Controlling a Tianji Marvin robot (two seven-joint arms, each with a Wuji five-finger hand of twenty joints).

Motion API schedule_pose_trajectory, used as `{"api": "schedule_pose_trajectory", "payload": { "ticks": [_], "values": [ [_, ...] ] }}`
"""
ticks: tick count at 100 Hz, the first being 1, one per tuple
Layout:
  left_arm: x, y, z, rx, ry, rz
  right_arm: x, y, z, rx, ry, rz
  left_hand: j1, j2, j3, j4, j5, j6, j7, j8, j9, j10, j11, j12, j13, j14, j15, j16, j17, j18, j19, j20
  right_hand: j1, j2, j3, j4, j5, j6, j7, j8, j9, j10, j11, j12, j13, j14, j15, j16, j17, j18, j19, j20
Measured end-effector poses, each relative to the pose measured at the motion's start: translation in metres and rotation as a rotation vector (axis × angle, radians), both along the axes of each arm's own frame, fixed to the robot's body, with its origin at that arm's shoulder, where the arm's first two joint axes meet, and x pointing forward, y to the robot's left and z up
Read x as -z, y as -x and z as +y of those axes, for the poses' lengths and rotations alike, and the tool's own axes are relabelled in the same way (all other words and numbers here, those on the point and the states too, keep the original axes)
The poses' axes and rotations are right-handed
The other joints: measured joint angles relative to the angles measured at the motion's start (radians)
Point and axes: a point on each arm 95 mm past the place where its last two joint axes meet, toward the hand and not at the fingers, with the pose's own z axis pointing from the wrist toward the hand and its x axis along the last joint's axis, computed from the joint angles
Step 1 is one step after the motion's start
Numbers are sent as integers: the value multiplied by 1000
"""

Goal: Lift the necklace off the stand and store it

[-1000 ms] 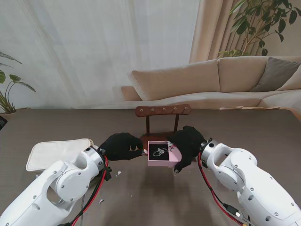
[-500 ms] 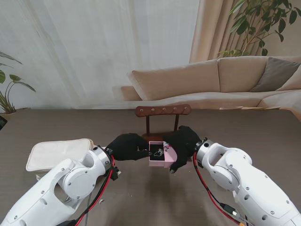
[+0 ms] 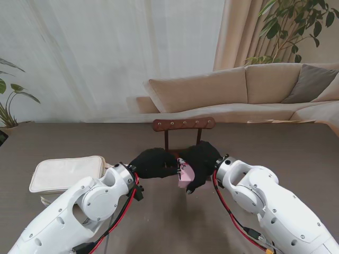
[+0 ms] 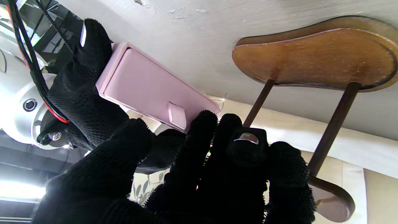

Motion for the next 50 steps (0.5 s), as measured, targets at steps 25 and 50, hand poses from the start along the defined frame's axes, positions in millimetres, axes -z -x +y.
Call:
{"api": "schedule_pose_trajectory", "payload": {
  "ticks": [25,50],
  "values": [
    [-1,-3,-5,5,14,0,1,-1,1,7,-7,3,0,0,-2,0,13,24,7,10,5,13,-5,0,0,10,-7,0,-1,5,-9,1,0,0,-1,0,8,0,0,0,9,0,-3,0,9,0,-7,0,0,0,0,0],
    [-7,2,2,3,-18,-27,2,-1,1,3,-14,1,0,0,-17,0,2,-41,-42,-16,-2,9,-7,0,-6,52,-165,-25,-52,15,-89,-6,0,0,-1,0,8,0,0,0,9,0,-5,0,9,0,-7,0,0,0,0,0]
  ]
}}
